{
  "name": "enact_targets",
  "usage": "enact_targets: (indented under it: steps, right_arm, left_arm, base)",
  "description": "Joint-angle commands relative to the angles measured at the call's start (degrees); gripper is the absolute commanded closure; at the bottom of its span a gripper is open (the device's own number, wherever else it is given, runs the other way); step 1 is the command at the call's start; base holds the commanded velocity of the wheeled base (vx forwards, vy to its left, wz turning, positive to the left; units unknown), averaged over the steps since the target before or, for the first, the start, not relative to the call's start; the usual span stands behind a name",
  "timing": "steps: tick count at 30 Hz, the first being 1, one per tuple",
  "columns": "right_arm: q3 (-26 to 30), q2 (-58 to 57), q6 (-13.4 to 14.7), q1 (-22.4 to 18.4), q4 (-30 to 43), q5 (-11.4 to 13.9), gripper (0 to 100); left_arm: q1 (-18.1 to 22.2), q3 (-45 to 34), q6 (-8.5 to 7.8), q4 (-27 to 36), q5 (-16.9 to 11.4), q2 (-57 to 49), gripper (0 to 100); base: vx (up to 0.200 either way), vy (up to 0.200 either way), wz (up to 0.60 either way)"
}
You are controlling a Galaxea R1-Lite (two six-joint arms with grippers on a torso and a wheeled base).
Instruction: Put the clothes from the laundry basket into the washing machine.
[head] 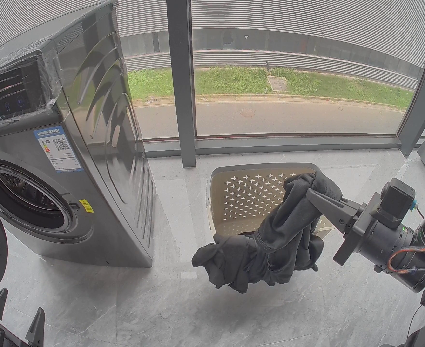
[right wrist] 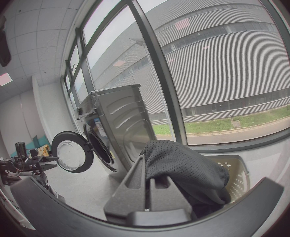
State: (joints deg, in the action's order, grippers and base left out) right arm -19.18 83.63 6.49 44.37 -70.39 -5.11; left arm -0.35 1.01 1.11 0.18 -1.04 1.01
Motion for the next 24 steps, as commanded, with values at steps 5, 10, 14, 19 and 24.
enact_targets:
  steps: [5,10,14,19,24]
  right_arm:
    - [0.2,0.0,0.0,3.3,-2.6,1.7,100]
    - [-0.2,0.0,0.0,3.6,-3.7,1.8,100]
    - [-0.5,0.2,0.0,3.0,-3.7,1.7,100]
    - [-1.0,0.3,0.0,2.8,-3.8,1.7,100]
    - [-1.8,0.2,0.0,2.8,-3.9,1.8,100]
  left_arm:
    - [0.0,-0.9,0.03,0.0,0.0,-1.0,0]
    - [0.0,-0.9,0.03,0.0,0.0,-1.0,0]
    - [0.0,-0.9,-0.05,0.0,0.1,-1.0,0]
    - [0.0,-0.9,-0.05,0.0,0.0,-1.0,0]
    - [0.0,-0.9,-0.05,0.0,0.1,-1.0,0]
  base:
    - [0.0,0.2,0.0]
    - [0.0,0.2,0.0]
    - [0.0,0.2,0.0]
    - [0.0,0.0,0.0]
    - [-0.16,0.0,0.0]
